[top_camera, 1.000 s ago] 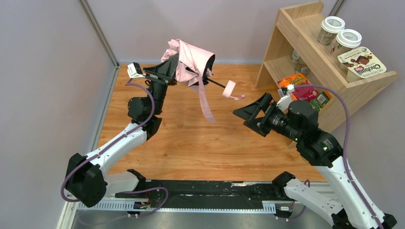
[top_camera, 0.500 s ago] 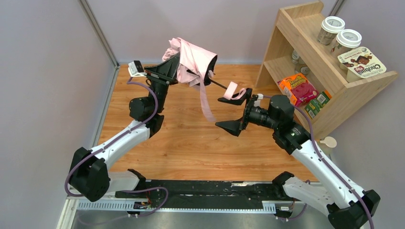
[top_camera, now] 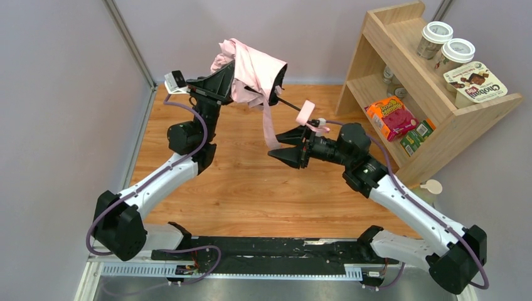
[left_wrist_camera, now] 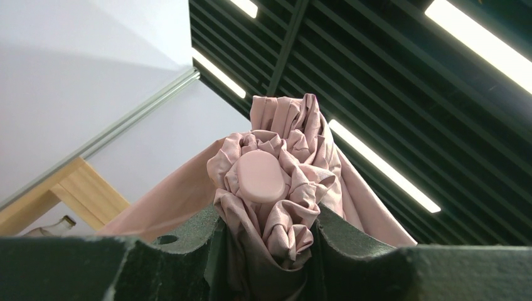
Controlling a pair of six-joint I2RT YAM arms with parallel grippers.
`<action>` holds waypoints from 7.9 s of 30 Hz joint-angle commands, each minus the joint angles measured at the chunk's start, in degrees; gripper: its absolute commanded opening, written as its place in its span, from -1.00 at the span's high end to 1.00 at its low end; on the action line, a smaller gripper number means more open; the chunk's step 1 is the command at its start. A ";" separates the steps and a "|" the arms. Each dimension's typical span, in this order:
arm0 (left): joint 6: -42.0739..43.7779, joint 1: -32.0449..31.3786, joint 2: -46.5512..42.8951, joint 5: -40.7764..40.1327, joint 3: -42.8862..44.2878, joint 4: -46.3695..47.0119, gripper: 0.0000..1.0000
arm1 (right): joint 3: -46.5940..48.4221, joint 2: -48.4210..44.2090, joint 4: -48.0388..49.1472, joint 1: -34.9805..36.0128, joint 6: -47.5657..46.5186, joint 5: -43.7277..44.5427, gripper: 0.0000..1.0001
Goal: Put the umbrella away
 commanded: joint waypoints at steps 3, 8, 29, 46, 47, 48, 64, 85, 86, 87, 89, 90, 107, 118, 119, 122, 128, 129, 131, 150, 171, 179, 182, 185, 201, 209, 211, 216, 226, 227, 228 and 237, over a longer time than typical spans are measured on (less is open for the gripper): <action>0.18 -0.69 0.97 0.64 4.37 9.22 1.00 | 6.33 8.17 15.00 1.51 12.02 -4.37 0.66; -0.44 -0.77 2.46 0.73 5.42 11.60 1.00 | 14.61 13.89 20.46 7.04 10.70 -9.04 1.00; -6.07 -17.64 0.54 -1.21 15.18 1.23 1.00 | 33.17 31.91 12.00 0.46 -12.07 -17.40 1.00; -0.81 -18.88 -12.11 0.39 6.76 -26.79 1.00 | 32.54 25.41 -7.29 -12.11 -37.45 -17.84 1.00; -0.36 -18.88 -13.86 -0.32 6.13 -28.72 1.00 | 32.10 25.06 -8.18 -12.29 -39.29 -17.40 1.00; 1.12 -18.88 -14.66 -1.29 5.43 -29.87 1.00 | 31.67 24.28 -10.01 -12.37 -41.49 -16.44 1.00; 12.47 -18.88 -18.98 -12.71 11.84 -75.97 1.00 | 33.69 16.63 -16.37 -12.20 -64.70 2.81 1.00; -4.13 -18.18 -23.46 -30.22 -6.53 -99.04 1.00 | 0.47 8.36 25.37 -7.89 -53.03 6.26 1.00; -5.01 -18.00 -22.68 -30.65 -5.75 -102.62 1.00 | -0.93 8.01 25.39 -7.89 -52.94 5.55 1.00; -6.84 -18.00 -22.23 -31.00 -5.22 -105.09 1.00 | -1.73 7.31 25.21 -7.89 -52.85 5.46 1.00; -9.05 -17.74 -21.27 -31.88 -5.03 -109.59 1.00 | -1.21 8.09 24.52 -7.89 -52.59 1.26 1.00; -9.58 -17.65 -20.65 -31.71 -5.47 -110.82 1.00 | -1.91 8.10 24.07 -7.81 -52.41 0.45 1.00; -14.24 -16.95 -9.31 -32.94 -15.83 -109.96 1.00 | -14.22 14.86 38.59 -4.91 -40.00 -5.88 1.00; -13.27 -15.28 -0.09 -30.83 -19.27 -104.50 1.00 | -15.44 19.60 31.17 0.72 -53.38 -7.10 1.00; -13.19 -15.19 0.18 -30.91 -19.27 -104.16 1.00 | -15.36 20.48 31.28 1.42 -54.24 -7.37 1.00; -12.75 -15.19 2.46 -31.26 -18.66 -103.36 1.00 | -12.21 21.27 23.65 5.28 -60.47 -5.88 1.00; -13.27 -15.19 8.08 -29.43 -19.36 -100.38 1.00 | -4.56 24.27 8.71 9.15 -75.49 -2.12 1.00; -13.80 -15.10 8.70 -29.42 -19.45 -100.29 1.00 | -3.68 24.53 6.86 10.20 -78.39 -0.19 1.00; -14.59 -15.19 9.85 -29.25 -21.72 -97.57 1.00 | -1.48 25.15 2.38 12.92 -83.23 3.94 1.00; -13.10 -15.19 7.66 -23.18 -33.33 -79.28 1.00 | -9.39 32.96 18.63 21.37 -98.28 10.47 1.00; -10.29 -13.43 17.14 -17.03 -21.03 -101.43 1.00 | -13.60 36.22 15.19 26.20 -98.73 29.34 1.00; -12.66 -13.43 19.43 -12.54 -24.37 -93.43 1.00 | -20.35 45.97 26.33 26.30 -87.58 34.02 1.00; -12.66 -13.43 19.17 -13.07 -25.25 -92.20 1.00 | -24.40 48.69 32.57 26.30 -83.70 36.74 1.00; -13.45 -13.43 19.34 -12.46 -26.30 -89.23 1.00 | -27.48 49.06 35.74 26.12 -80.89 39.20 1.00; -12.23 -12.73 18.64 -12.65 -13.13 -109.51 1.00 | -23.99 43.52 29.90 26.99 -87.63 33.21 1.00; -5.38 -8.95 19.17 -4.81 -9.43 -113.02 1.00 | -15.63 44.13 16.62 33.14 -96.96 48.23 0.99; -3.44 -8.07 18.99 -4.02 -8.21 -113.38 1.00 | -14.58 44.83 14.15 34.38 -97.76 51.32 0.96; 1.48 -6.75 22.50 -2.18 -2.41 -119.78 1.00 | -6.77 48.52 1.34 38.94 -101.26 59.15 0.97; 11.67 -4.64 27.86 1.08 8.93 -135.08 1.00 | 4.49 53.62 -13.62 40.27 -110.49 72.59 1.00; 14.29 -4.29 28.13 1.16 10.51 -135.52 1.00 | 5.72 53.80 -15.72 40.27 -111.55 72.95 1.00; 15.37 -3.77 29.35 1.08 11.39 -137.53 1.00 | 6.17 53.63 -16.79 40.27 -112.69 72.87 1.00; 25.48 -3.68 32.79 -0.43 20.62 -150.03 1.00 | 14.52 57.14 -28.57 39.83 -124.20 78.93 1.00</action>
